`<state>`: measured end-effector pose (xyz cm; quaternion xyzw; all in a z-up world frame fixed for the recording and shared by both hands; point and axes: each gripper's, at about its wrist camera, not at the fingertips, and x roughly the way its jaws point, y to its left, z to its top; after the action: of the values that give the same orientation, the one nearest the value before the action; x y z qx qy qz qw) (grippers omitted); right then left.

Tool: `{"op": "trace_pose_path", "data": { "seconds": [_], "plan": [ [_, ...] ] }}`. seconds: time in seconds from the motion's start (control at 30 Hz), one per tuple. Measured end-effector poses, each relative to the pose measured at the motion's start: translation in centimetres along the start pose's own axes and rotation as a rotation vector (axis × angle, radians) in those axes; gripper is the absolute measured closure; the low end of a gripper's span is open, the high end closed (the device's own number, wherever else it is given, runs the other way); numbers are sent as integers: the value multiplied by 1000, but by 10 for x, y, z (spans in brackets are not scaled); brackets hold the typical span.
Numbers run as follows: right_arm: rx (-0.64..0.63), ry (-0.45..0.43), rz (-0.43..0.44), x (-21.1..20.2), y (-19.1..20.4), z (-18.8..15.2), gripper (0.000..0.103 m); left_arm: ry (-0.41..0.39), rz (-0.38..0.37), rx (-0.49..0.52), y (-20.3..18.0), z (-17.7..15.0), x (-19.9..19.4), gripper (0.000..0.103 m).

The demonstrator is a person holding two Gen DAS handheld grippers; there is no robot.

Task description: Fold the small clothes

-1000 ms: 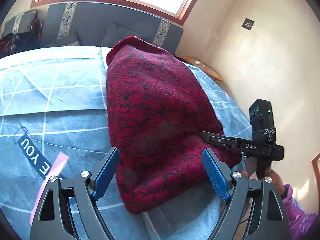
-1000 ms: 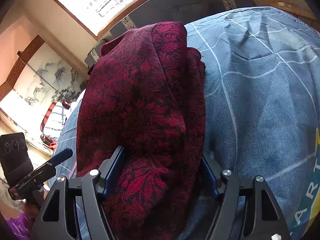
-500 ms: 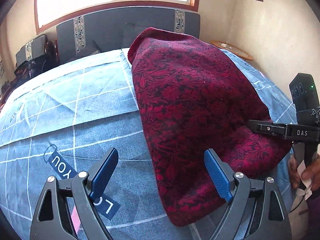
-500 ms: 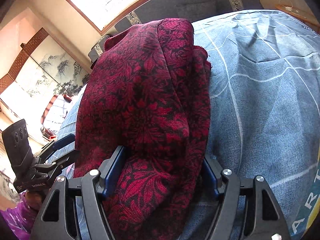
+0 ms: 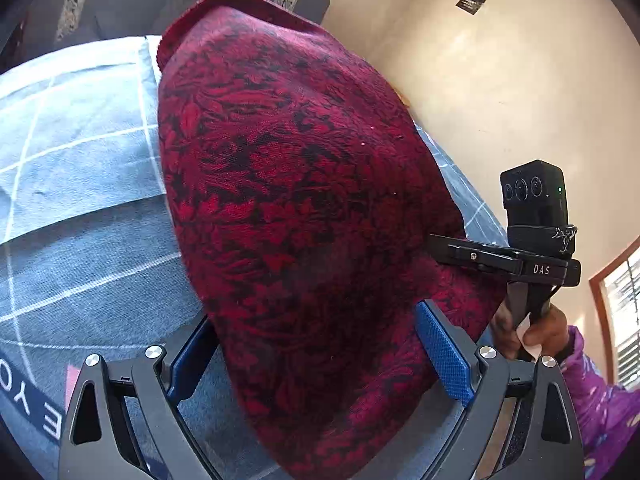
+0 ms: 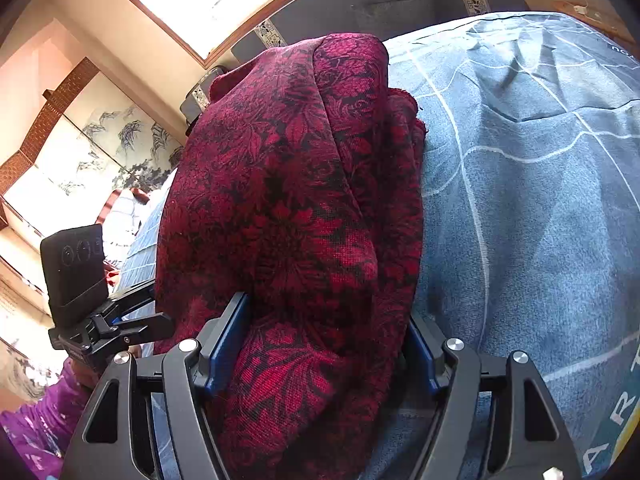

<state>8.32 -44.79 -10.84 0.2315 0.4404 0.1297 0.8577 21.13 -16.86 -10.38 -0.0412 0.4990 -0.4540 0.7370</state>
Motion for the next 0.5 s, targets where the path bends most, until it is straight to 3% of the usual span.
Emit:
{"op": "trace_pose_path", "data": {
  "seconds": [0.2, 0.23, 0.3, 0.33, 0.43, 0.5],
  "plan": [
    [45, 46, 58, 9, -15, 22, 34, -4, -228, -188, 46, 23, 4, 9],
    [56, 49, 73, 11, -17, 25, 33, 5, -220, -173, 46, 24, 6, 10],
    [48, 56, 85, 16, -17, 28, 35, 2, -135, -98, 42, 25, 11, 31],
    [36, 54, 75, 17, -15, 28, 40, -4, -95, -78, 42, 25, 13, 46],
    [49, 58, 75, 23, -10, 27, 58, -9, -81, -130, 49, 26, 13, 59],
    [48, 44, 81, 22, -2, 28, 63, -49, -16, -66, 36, 25, 3, 64]
  ]
}}
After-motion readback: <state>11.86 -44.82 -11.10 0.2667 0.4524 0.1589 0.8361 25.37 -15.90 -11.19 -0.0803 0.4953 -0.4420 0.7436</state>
